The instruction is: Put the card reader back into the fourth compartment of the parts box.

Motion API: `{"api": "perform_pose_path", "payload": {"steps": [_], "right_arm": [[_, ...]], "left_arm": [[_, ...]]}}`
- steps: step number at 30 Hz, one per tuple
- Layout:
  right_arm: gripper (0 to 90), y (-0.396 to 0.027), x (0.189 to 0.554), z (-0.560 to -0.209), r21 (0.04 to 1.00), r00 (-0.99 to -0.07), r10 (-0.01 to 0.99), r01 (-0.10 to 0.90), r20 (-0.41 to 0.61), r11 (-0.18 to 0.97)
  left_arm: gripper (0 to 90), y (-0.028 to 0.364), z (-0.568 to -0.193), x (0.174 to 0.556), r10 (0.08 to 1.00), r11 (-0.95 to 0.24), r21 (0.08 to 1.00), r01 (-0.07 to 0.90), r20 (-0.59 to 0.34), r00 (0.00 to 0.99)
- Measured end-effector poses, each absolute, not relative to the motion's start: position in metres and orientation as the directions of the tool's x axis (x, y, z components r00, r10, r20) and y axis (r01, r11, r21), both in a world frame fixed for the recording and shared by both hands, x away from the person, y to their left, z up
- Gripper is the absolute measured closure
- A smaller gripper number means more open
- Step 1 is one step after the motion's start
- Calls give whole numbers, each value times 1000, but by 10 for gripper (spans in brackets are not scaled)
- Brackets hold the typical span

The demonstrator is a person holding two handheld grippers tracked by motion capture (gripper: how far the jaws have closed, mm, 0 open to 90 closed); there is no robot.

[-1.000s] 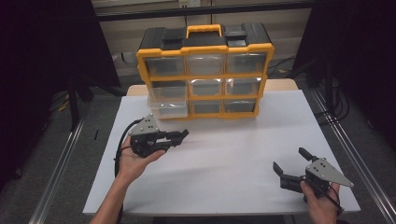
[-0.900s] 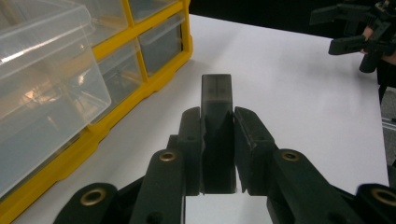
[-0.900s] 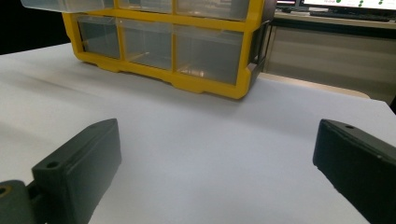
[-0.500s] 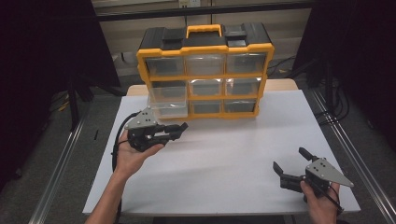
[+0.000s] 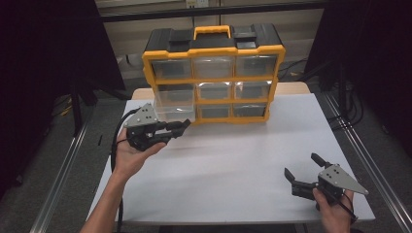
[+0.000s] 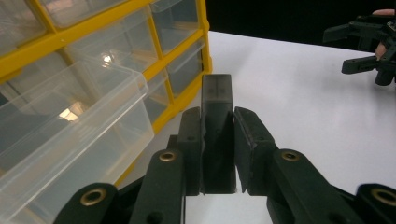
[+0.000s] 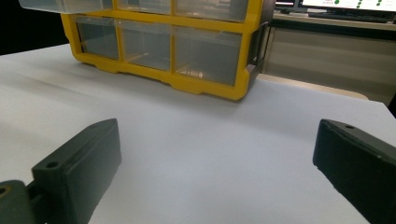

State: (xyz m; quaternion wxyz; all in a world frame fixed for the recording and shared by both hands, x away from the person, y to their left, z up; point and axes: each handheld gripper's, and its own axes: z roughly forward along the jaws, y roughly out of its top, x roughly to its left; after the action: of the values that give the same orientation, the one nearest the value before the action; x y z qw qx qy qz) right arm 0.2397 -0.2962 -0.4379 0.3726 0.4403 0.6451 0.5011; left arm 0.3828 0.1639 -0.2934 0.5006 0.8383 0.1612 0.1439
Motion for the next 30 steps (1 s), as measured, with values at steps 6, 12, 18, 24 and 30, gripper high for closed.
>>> {"api": "perform_pose_path", "payload": {"steps": [6, 12, 18, 24, 30], "right_arm": [[11, -296, 240, -438, 975, -339, 940, 191, -41, 111], [12, -295, 241, -438, 975, -342, 939, 191, -41, 112], [11, -295, 242, -438, 975, -342, 939, 192, -41, 112], [11, -295, 242, -438, 975, -342, 939, 192, -41, 113], [11, -295, 242, -438, 975, -341, 939, 191, -42, 113]], "left_arm": [[737, 168, -284, 387, 424, -463, 877, 127, 94, 901], [738, 169, -276, 393, 420, -485, 864, 136, 93, 903], [737, 172, -270, 397, 430, -491, 859, 146, 93, 898], [737, 177, -263, 404, 438, -482, 864, 148, 91, 894], [737, 180, -256, 414, 451, -484, 861, 154, 96, 887]]}}
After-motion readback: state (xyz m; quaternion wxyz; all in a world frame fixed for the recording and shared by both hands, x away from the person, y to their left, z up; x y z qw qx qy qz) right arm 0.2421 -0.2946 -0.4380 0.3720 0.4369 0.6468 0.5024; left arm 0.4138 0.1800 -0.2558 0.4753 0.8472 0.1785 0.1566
